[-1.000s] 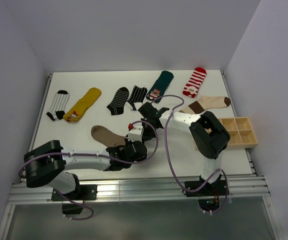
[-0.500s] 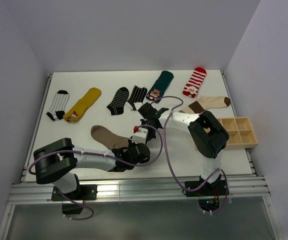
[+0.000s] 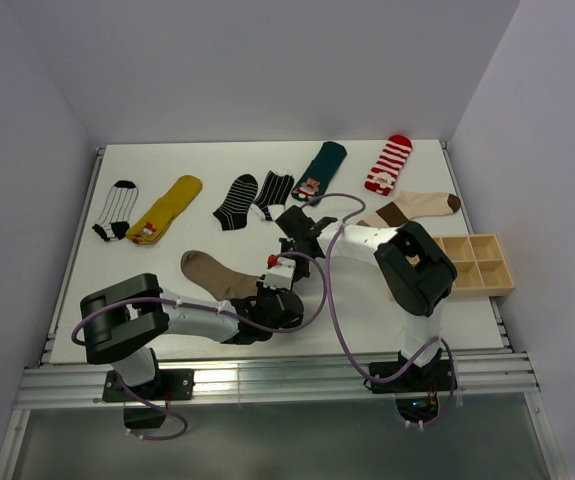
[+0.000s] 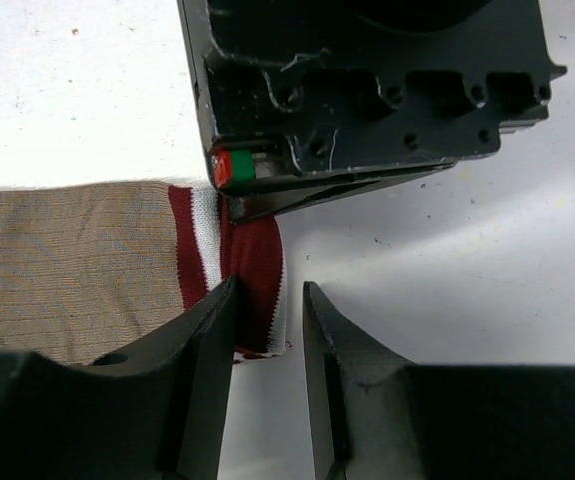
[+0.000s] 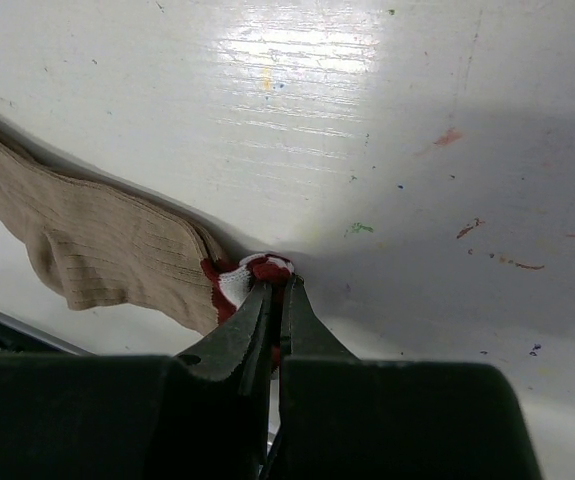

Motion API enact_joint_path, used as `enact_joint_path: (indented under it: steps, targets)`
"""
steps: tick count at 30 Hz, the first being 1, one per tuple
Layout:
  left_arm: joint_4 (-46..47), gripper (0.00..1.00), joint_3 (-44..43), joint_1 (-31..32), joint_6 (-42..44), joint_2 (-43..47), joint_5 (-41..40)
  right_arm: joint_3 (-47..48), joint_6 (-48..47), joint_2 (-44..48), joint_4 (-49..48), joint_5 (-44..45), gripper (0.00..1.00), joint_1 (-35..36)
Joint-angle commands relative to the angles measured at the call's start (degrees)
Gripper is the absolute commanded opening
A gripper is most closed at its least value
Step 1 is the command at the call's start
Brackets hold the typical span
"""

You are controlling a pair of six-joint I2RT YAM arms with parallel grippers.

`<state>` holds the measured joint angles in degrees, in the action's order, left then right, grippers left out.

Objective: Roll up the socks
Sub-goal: Roll the sock at the center of the board.

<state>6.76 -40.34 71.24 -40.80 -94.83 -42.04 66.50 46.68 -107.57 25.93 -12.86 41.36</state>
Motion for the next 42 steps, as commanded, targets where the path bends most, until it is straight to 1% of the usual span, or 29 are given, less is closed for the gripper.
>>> enact_joint_path:
  steps: [1, 3, 5, 6, 7, 8, 11, 12, 14, 17, 18, 19, 20, 21, 23, 27, 28, 30, 32, 36, 42]
  targets:
    - [-5.62, 0.36, -0.27, 0.21, -2.53, -3.17, 2.66, -1.46, 0.87, -0.28, -1.58, -1.81, 0.0, 0.12]
    - [-5.97, 0.34, -0.27, 0.21, -2.62, -3.26, 3.28, -2.25, 1.31, 0.25, -2.73, -2.34, 0.0, -0.05]
    - [-6.32, 0.3, -0.09, 0.21, -2.71, -3.26, 3.81, -3.04, 1.75, 1.56, -4.65, -2.52, 0.03, -0.41]
    - [-6.5, 0.25, -0.09, 0.21, -2.8, -3.17, 3.98, -4.17, 2.36, 2.18, -5.53, -2.78, 0.05, -0.58]
    - [-6.59, 0.23, -0.09, 0.21, -2.97, -3.26, 4.16, -4.88, 2.54, 2.8, -6.59, -3.04, 0.07, -0.76]
    - [-6.59, 0.18, -0.09, 0.13, -3.15, -3.43, 4.77, -5.5, 3.15, 4.11, -8.69, -3.31, 0.1, -1.11]
    - [-8.26, 0.09, 0.0, -0.84, -3.5, -3.79, 5.65, -7.87, 3.77, 6.83, -12.73, -4.36, 0.15, -2.16]
    - [-8.26, 0.01, 0.08, -1.1, -3.5, -3.79, 6.09, -9.18, 4.03, 7.54, -14.05, -4.71, 0.18, -2.34]
    - [-8.43, 0.0, 0.17, -1.72, -3.5, -3.09, 6.36, -10.68, 4.91, 10.18, -18.0, -5.33, 0.24, -2.95]
    - [-7.3, 0.0, 1.75, -3.3, -3.85, -0.72, 9.25, -14.72, 5.97, 15.0, -24.58, -5.25, 0.32, -3.66]
    - [-4.94, 0.0, 2.54, -3.91, -4.11, 0.25, 10.56, -16.91, 6.67, 16.24, -25.75, -5.07, 0.39, -4.36]
    - [-3.79, 0.0, 4.11, -5.48, -4.38, 2.43, 13.62, -18.15, 6.94, 18.6, -27.85, -4.81, 0.41, -4.62]
    - [-2.65, 0.0, 5.08, -6.2, -5.08, 3.76, 15.05, -19.29, 7.81, 19.84, -30.74, -3.85, 0.47, -4.89]
    - [-0.55, 0.0, 5.96, -6.99, -5.43, 5.16, 16.8, -21.83, 8.34, 20.9, -32.25, -3.49, 0.5, -5.41]
    - [1.05, 0.0, 8.6, -9.62, -6.92, 9.03, 20.76, -24.04, 9.48, 23.63, -36.29, -2.79, 0.55, -5.59]
    - [4.56, 0.0, 12.99, -14.19, -10.7, 14.57, 26.56, -28.08, 9.93, 24.95, -40.87, -3.21, 0.56, -5.5]
    - [6.57, 0.0, 15.0, -16.12, -12.8, 16.32, 29.36, -28.09, 9.75, 24.17, -41.57, -3.74, 0.56, -5.5]
    - [9.13, 0.0, 17.56, -18.23, -15.18, 18.09, 32.36, -28.18, 9.14, 23.02, -42.28, -4.89, 0.56, -5.33]
    - [13.09, 0.0, 21.51, -21.4, -19.31, 20.64, 35.95, -28.01, 8.52, 21.35, -42.9, -6.21, 0.56, -4.89]
    - [16.61, 0.0, 26.36, -26.05, -24.85, 24.77, 38.52, -26.69, 7.73, 18.72, -43.25, -6.91, 0.56, -3.49]
    - [22.58, 0.0, 31.37, -30.89, -29.6, 24.96, 43.96, -24.76, 8.17, 13.09, -44.74, -8.41, 0.56, -1.21]
